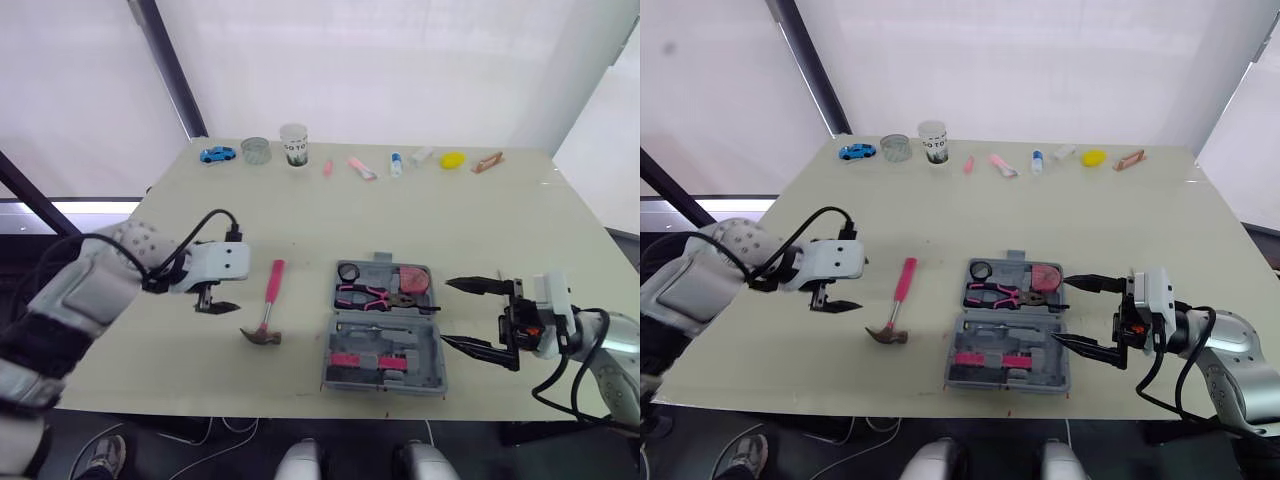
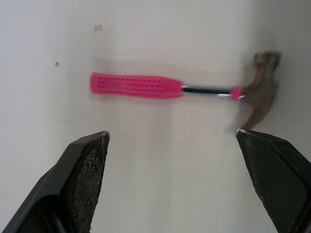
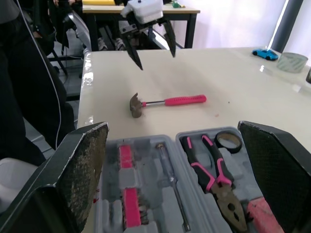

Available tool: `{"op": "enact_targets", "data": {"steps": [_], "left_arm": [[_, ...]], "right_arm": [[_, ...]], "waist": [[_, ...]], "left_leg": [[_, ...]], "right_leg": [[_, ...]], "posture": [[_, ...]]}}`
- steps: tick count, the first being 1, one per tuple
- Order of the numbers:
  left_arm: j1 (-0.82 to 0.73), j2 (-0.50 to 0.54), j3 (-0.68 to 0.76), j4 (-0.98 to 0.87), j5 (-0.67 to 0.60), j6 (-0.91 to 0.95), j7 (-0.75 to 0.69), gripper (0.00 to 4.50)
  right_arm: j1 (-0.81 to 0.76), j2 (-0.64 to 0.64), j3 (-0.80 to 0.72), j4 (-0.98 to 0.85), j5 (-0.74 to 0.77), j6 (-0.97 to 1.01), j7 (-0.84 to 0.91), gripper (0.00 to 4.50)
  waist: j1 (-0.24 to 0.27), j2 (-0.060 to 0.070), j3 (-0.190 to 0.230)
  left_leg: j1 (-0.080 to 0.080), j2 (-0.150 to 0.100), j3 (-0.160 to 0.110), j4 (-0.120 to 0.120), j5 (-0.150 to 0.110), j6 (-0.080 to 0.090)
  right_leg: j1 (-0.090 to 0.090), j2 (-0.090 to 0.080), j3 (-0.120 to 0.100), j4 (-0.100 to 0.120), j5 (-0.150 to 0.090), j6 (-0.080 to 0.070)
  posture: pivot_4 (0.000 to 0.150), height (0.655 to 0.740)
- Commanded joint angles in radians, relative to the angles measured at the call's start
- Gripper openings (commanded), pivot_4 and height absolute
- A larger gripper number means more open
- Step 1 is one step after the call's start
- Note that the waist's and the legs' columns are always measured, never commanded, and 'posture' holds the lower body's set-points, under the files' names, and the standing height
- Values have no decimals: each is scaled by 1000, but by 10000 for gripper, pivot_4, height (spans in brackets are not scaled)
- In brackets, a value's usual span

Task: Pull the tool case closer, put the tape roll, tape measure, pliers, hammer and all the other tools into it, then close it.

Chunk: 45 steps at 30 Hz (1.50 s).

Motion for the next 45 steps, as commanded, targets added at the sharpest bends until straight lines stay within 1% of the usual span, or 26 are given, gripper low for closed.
{"op": "enact_targets", "data": {"steps": [1,2,3,4,5,7,11,14,18,23,27,30,34,35,37,40,43,45], "left_arm": [[-178,-70,-120,208,207,-483,-44,44355],[-218,-91,-144,269,261,-594,-1,44355],[-259,-115,-173,330,306,-694,15,44355],[-313,-141,-214,390,389,-848,72,44355],[-353,-162,-244,436,451,-959,115,44355],[-416,-197,-291,519,544,-1084,167,44355],[-475,-239,-344,600,699,-1226,293,44355],[-461,-265,-362,591,763,-1291,361,44355],[-440,-274,-370,578,808,-1325,403,44355],[-423,-300,-380,557,938,-1301,524,44355],[-405,-314,-397,550,1009,-1279,598,44355],[-396,-326,-430,553,1091,-1247,674,44355],[-392,-337,-475,575,1180,-1214,774,34352],[-395,-340,-481,579,1193,-1210,793,29091],[-404,-349,-493,592,1221,-1197,842,25710],[-416,-354,-512,606,1251,-1194,889,13446],[-416,-346,-510,608,1239,-1209,904,491],[-417,-329,-504,595,1224,-1230,897,491]], "right_arm": [[-22,-14,-13,-7,15,-4,18,45000],[-23,-15,-12,-8,15,-1,20,45000],[-25,-18,-12,-10,18,5,21,45000],[-27,-23,-11,-16,21,13,25,45000],[-27,-29,-13,-18,23,18,30,45000],[-27,-39,-20,-22,32,30,33,45000],[-27,-57,-30,-22,43,44,42,45000],[-35,-70,-34,-21,50,56,49,45000],[-37,-83,-40,-16,57,61,60,45000],[-47,-90,-39,-6,59,61,70,45000],[-49,-89,-38,-2,59,56,74,45000],[-48,-89,-40,0,56,52,76,45000],[-42,-91,-46,-3,56,50,72,45000],[-39,-92,-48,-3,55,48,72,45000],[-34,-91,-51,-4,53,45,69,45000],[-30,-87,-49,-5,50,42,65,45000],[-28,-82,-46,-1,46,35,63,45000],[-28,-78,-43,3,42,29,62,45000]], "waist": [[6,0,0],[7,0,0],[7,0,0],[6,0,0],[6,-1,0],[7,-1,1],[0,-1,1],[0,-1,1],[1,-1,1],[1,-2,1],[0,-2,1],[0,-2,1],[1,1,-1],[4,3,-2],[4,6,-4],[4,8,-5],[5,8,-5],[4,8,-5]], "left_leg": [[-3,0,-1,2,0,0],[-8,0,-3,4,0,0],[-8,0,-3,5,0,0],[-9,0,-3,6,0,0],[-9,0,-3,6,0,0],[-10,-1,-4,6,0,0],[-10,-1,-3,7,0,1],[-10,0,-3,7,-1,1],[-10,0,-3,7,-1,1],[-10,0,-4,9,-1,1],[-9,0,-4,12,-1,2],[-8,0,-4,13,-1,2],[-6,0,-4,13,-1,2],[-6,0,-4,13,-1,2],[-5,-1,-5,14,0,2],[-4,-1,-5,14,0,2],[-4,-2,-5,15,0,2],[-4,-2,-6,15,0,2]], "right_leg": [[-2,1,-1,0,0,0],[-5,1,-3,0,2,3],[-4,1,-2,0,3,5],[-4,1,-2,-1,3,5],[-4,1,-2,-1,3,5],[-4,1,-2,-2,4,6],[-3,1,-2,-5,5,8],[-3,1,-1,-5,5,9],[-2,0,-2,-5,5,9],[-2,1,-2,-3,6,9],[0,1,-2,-2,6,10],[0,1,-2,0,6,10],[0,0,-1,3,6,10],[0,0,-1,3,6,10],[2,0,-2,5,6,10],[3,0,-1,6,6,10],[3,0,-1,6,6,10],[3,0,-1,6,6,10]], "posture": [[1500,7400],[1500,7400],[1500,7400],[1500,7400],[1500,7400],[1500,7400],[1500,7400],[1500,7400],[1500,7400],[1500,7400],[1500,7400],[1500,7400],[1500,7400],[1500,7400],[1500,7400],[1500,7400],[1500,7400],[1500,7400]]}}
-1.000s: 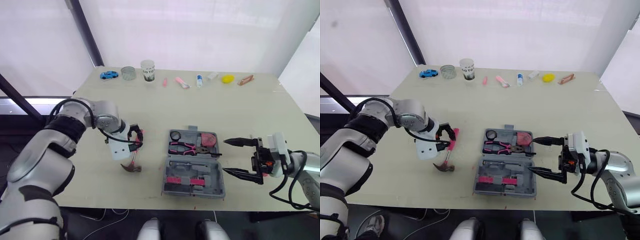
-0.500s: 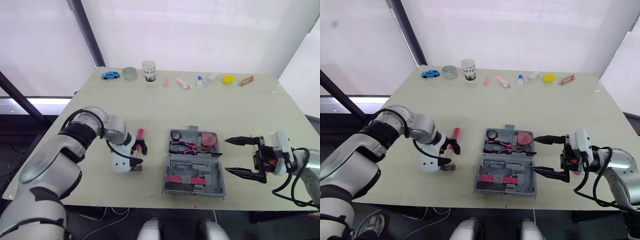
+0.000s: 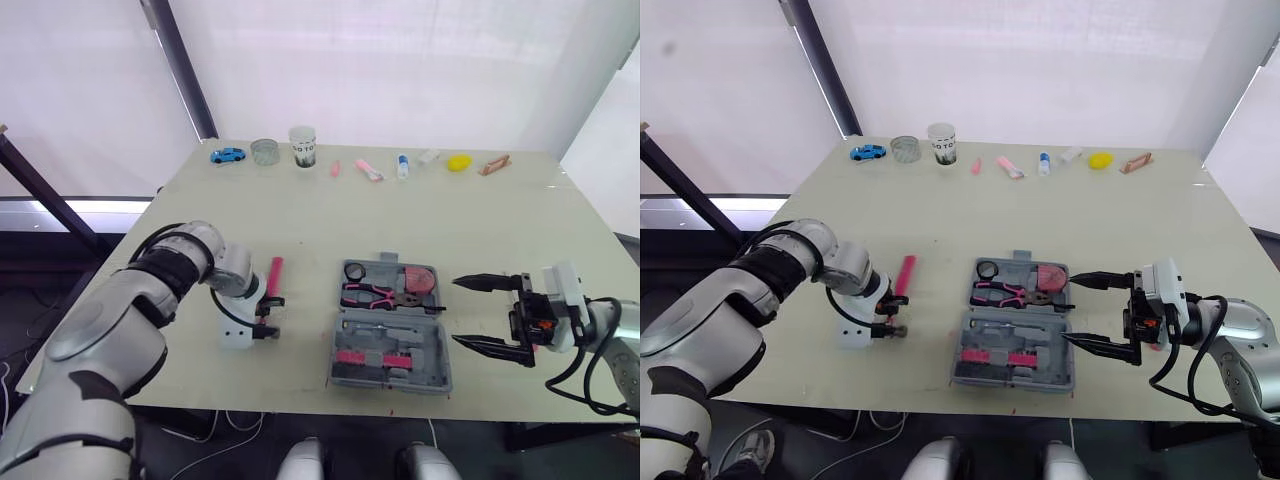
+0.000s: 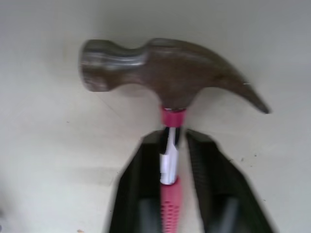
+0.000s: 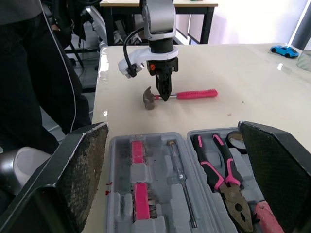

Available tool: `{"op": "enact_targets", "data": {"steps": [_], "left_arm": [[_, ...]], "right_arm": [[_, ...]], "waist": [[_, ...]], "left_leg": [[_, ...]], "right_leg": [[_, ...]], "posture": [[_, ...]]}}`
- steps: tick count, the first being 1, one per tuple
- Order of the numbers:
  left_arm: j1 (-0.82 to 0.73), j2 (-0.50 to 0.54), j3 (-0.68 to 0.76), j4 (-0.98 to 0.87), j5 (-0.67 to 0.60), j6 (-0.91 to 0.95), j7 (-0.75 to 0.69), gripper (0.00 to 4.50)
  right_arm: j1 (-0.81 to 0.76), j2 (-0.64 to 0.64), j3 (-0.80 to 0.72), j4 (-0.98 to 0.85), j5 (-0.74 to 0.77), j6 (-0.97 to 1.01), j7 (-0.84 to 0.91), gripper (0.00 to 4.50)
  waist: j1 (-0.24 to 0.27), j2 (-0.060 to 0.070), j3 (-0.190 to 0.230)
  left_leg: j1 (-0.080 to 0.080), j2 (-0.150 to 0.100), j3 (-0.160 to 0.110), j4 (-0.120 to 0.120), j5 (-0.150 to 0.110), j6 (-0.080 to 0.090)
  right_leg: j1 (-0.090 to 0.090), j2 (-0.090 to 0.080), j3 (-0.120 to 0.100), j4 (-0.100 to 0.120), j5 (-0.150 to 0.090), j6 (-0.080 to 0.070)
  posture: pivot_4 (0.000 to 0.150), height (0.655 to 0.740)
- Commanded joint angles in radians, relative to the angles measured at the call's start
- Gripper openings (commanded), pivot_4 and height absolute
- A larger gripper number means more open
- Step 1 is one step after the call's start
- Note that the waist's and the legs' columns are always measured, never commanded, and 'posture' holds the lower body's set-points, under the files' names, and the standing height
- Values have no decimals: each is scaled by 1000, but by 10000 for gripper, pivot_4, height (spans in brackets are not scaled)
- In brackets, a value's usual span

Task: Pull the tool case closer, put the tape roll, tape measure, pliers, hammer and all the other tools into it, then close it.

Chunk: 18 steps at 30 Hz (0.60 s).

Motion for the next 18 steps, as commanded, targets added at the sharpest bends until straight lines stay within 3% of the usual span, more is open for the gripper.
{"op": "enact_targets", "data": {"steps": [1,4,8,13,16,18], "left_arm": [[7,5,4,-25,-32,-24,23,491],[8,31,40,-41,-115,-50,-53,491],[43,101,100,-87,-369,-30,-296,491],[171,216,184,-284,-796,267,-736,491],[233,257,245,-413,-905,436,-884,491],[312,293,320,-529,-968,687,-982,491]], "right_arm": [[2,0,-26,-14,0,-22,0,45000],[6,7,-22,-14,-4,-29,-3,45000],[10,21,-15,-13,-11,-37,-8,45000],[19,41,-8,-17,-22,-49,-13,45000],[26,50,-5,-23,-27,-53,-17,45000],[30,60,-2,-27,-29,-59,-26,45000]], "waist": [[-1,0,0],[-2,-1,1],[-4,-3,2],[-11,-2,2],[-5,-2,2],[-5,-2,2]], "left_leg": [[0,0,0,0,0,0],[-1,0,0,0,0,0],[-3,1,-1,0,0,0],[-3,3,0,0,0,0],[-3,3,0,0,0,0],[-3,3,0,1,0,0]], "right_leg": [[0,0,0,0,0,0],[0,0,0,0,0,0],[-2,0,-1,-1,0,0],[-3,1,-1,1,0,0],[-3,1,-1,1,0,0],[-3,1,-1,1,0,0]], "posture": [[1500,7400],[1500,7400],[1500,7400],[1500,7400],[1500,7400],[1500,7400]]}}
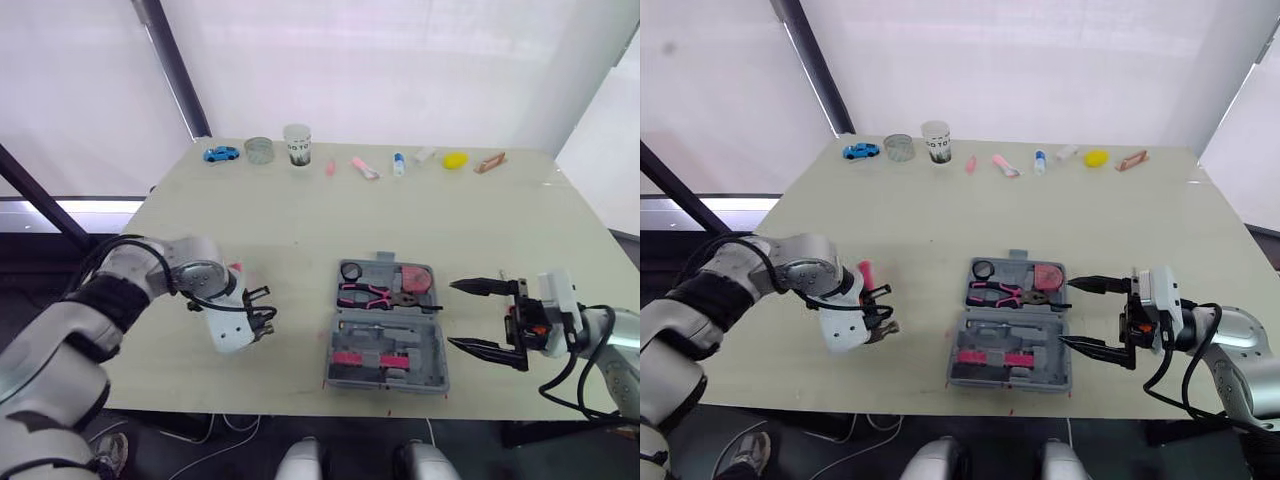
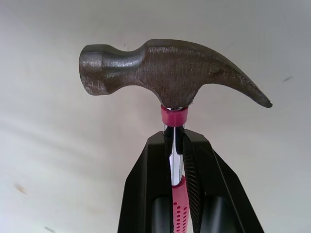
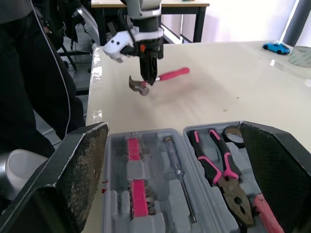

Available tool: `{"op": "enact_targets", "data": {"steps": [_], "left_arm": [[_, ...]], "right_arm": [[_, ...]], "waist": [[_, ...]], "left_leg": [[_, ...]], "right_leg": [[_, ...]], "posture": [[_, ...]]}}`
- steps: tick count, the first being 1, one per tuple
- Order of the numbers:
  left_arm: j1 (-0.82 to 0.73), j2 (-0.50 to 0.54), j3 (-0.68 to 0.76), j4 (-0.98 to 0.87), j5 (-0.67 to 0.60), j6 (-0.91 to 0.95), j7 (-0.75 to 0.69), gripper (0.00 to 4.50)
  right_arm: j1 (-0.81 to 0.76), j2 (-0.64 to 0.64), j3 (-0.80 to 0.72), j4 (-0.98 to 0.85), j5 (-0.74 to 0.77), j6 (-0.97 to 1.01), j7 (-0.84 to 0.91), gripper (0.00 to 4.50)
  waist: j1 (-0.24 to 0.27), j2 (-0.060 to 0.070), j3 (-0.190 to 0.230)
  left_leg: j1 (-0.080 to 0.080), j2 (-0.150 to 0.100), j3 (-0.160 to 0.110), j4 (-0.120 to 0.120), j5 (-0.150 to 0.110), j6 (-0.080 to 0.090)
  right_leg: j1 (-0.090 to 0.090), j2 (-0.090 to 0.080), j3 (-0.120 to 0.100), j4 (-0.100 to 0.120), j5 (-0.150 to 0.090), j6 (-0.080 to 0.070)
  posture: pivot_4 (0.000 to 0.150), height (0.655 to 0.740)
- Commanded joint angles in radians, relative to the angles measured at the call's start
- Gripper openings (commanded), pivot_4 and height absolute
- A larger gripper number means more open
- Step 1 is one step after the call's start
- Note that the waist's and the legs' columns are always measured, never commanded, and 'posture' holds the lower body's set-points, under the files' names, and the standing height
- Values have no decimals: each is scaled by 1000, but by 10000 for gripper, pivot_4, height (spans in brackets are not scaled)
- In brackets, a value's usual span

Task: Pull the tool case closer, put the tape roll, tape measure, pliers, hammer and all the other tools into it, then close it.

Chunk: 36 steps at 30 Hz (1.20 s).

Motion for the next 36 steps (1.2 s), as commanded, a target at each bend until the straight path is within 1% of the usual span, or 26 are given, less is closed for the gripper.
{"op": "enact_targets", "data": {"steps": [1,4,8,9,11,12,14,15,17,18,19,21,24,26,31,36], "left_arm": [[80,55,134,-179,-114,343,-153,491],[166,73,216,-286,-137,604,-218,491],[264,68,315,-436,-199,1084,-321,491],[276,55,334,-448,-216,1229,-330,491],[287,50,346,-465,-252,1426,-336,491],[284,38,352,-462,-260,1510,-324,491],[280,29,352,-467,-270,1595,-302,491],[265,12,354,-476,-294,1705,-296,491],[180,-82,371,-439,-349,2071,-227,491],[149,-116,381,-427,-375,2222,-194,491],[128,-142,389,-415,-394,2326,-157,491],[112,-176,414,-361,-437,2400,-94,491],[92,-231,468,-258,-475,2407,27,491],[78,-280,511,-187,-483,2407,119,491],[16,-402,642,-4,-487,2407,359,491],[-41,-515,776,107,-497,2407,561,491]], "right_arm": [[4,11,-10,-33,5,-20,-12,45000],[14,18,-6,-49,2,-19,-23,45000],[23,25,-1,-71,0,-16,-39,45000],[23,27,1,-76,0,-15,-44,45000],[24,31,3,-83,-1,-13,-51,45000],[23,32,5,-86,-2,-13,-54,45000],[25,34,6,-90,-2,-13,-59,45000],[26,35,8,-93,-3,-13,-61,45000],[27,37,10,-98,-5,-14,-65,45000],[28,36,13,-102,-6,-15,-63,45000],[28,33,14,-105,-6,-16,-60,45000],[33,16,24,-110,-12,-22,-35,45000],[50,-14,44,-114,-37,-47,14,45000],[56,-19,48,-122,-40,-55,21,45000],[55,-12,44,-130,-28,-44,5,45000],[55,-20,47,-132,-36,-49,14,45000]], "waist": [[0,0,0],[-1,0,0],[-1,0,0],[-1,0,0],[-1,0,0],[-1,0,0],[-1,0,0],[-1,0,0],[6,0,0],[7,-1,0],[8,-2,1],[-2,-3,1],[-22,-3,1],[-27,-3,1],[-24,-4,2],[-20,-4,2]], "left_leg": [[0,0,0,0,0,0],[0,0,0,0,0,0],[0,0,-1,0,0,0],[0,0,-1,0,0,0],[0,0,-1,0,0,0],[0,0,-2,0,0,0],[0,0,-2,0,0,0],[0,0,-2,0,0,0],[0,0,-3,0,0,0],[-1,-1,-4,1,0,0],[-1,-1,-5,1,0,0],[-2,-1,-6,2,0,0],[0,-1,-10,1,0,0],[0,-1,-11,1,0,0],[-1,-2,-13,1,0,0],[-1,-3,-13,1,0,0]], "right_leg": [[0,0,0,0,0,0],[0,0,0,0,0,0],[0,1,0,1,0,0],[0,1,0,1,0,0],[0,1,0,1,0,0],[0,1,-1,1,-1,0],[0,1,-1,1,-1,0],[0,1,-1,1,-1,0],[0,1,-1,1,-1,0],[0,1,-2,1,-1,1],[0,1,-3,1,-1,1],[1,1,-3,1,-1,2],[0,1,-1,2,-1,1],[0,2,-1,2,-2,0],[0,2,-3,3,-1,0],[0,1,-3,3,-1,0]], "posture": [[1500,7400],[1500,7400],[1500,7400],[1500,7400],[1500,7400],[1500,7400],[1500,7400],[1500,7400],[1500,7400],[1500,7400],[1500,7400],[1500,7400],[1500,7400],[1500,7400],[1500,7400],[1500,7400]]}}
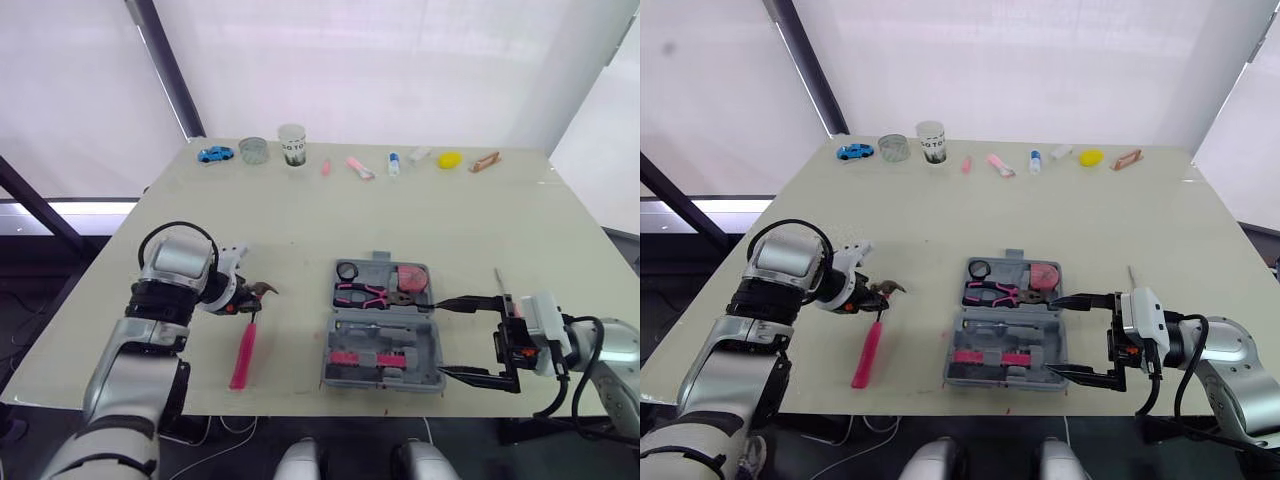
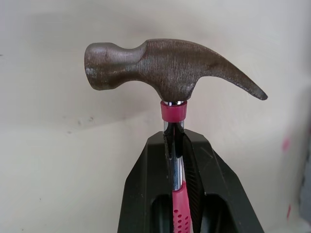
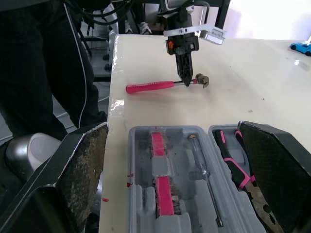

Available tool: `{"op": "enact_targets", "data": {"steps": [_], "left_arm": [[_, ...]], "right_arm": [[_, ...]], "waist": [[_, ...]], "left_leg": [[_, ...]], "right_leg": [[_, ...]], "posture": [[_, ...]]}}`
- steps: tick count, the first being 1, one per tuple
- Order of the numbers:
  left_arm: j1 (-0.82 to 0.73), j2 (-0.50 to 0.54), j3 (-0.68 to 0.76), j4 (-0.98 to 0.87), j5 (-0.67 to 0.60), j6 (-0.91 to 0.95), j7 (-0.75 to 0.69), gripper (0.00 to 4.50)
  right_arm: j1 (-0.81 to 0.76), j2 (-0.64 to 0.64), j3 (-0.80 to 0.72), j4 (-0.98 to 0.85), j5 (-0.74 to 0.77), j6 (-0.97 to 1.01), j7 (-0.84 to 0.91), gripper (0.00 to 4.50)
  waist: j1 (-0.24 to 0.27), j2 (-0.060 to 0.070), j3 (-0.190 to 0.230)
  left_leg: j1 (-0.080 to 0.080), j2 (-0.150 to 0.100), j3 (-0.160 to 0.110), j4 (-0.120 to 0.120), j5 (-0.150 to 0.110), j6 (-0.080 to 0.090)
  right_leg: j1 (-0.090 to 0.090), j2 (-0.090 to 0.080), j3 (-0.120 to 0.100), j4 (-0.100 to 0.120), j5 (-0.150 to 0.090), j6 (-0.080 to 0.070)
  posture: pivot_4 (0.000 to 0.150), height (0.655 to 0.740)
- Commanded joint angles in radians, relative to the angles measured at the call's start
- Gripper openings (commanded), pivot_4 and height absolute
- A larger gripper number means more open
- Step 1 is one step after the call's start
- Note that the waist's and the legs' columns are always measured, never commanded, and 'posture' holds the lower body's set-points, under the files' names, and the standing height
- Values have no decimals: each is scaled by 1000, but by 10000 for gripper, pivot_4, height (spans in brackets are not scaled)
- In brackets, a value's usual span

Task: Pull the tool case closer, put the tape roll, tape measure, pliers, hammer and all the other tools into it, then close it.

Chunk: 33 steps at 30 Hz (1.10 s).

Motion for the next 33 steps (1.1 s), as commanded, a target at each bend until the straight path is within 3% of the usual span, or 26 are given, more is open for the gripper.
{"op": "enact_targets", "data": {"steps": [1,3,4,6,8,11,17,21,26,33], "left_arm": [[-36,-41,88,25,-12,1,109,491],[-32,-59,121,31,-16,1,162,491],[-27,-68,139,27,-17,1,189,9205],[-7,-77,158,-8,-29,1,229,16459],[15,-76,164,-62,-59,1,243,26513],[88,-70,185,-229,-118,1,260,39148],[341,-124,261,-735,-179,1,351,39148],[550,-200,273,-1005,-156,-191,432,39148],[693,-360,276,-1064,-128,-409,556,39148],[757,-418,223,-899,-93,-703,642,39148]], "right_arm": [[-3,-10,-8,-30,10,-14,4,45000],[-4,-9,-9,-31,13,-12,4,45000],[-5,-9,-11,-30,15,-10,4,45000],[-7,2,-18,-34,35,6,-13,45000],[-8,8,-27,-36,52,20,-27,45000],[-6,6,-36,-28,66,29,-36,45000],[-13,1,-53,-8,92,45,-39,45000],[-38,-6,-52,19,96,55,-25,45000],[-103,-24,-39,77,94,67,19,45000],[-165,-39,-32,120,86,76,62,45000]], "waist": [[2,0,0],[2,0,0],[2,0,0],[0,0,0],[-4,0,0],[-5,0,0],[-1,0,0],[4,0,0],[6,0,-1],[7,0,-1]], "left_leg": [[0,0,0,0,0,0],[0,-1,0,0,0,0],[0,-1,0,0,0,0],[0,-1,0,0,0,0],[0,-1,0,0,0,0],[1,-1,0,0,0,-1],[1,-1,0,-1,1,-2],[1,-1,-1,-1,1,-2],[3,-2,0,-1,1,-2],[2,-2,-1,-1,1,-2]], "right_leg": [[0,0,0,0,0,0],[0,-1,0,0,0,0],[0,-1,0,0,0,0],[0,-1,0,0,0,0],[0,-1,0,0,0,0],[0,-1,0,1,0,0],[0,-2,1,1,0,0],[1,-3,0,0,1,0],[3,-4,1,0,1,0],[3,-3,0,-1,0,-1]], "posture": [[1500,7400],[1500,7400],[1500,7400],[1500,7400],[1500,7400],[1500,7400],[1500,7400],[1500,7400],[1500,7400],[1500,7400]]}}
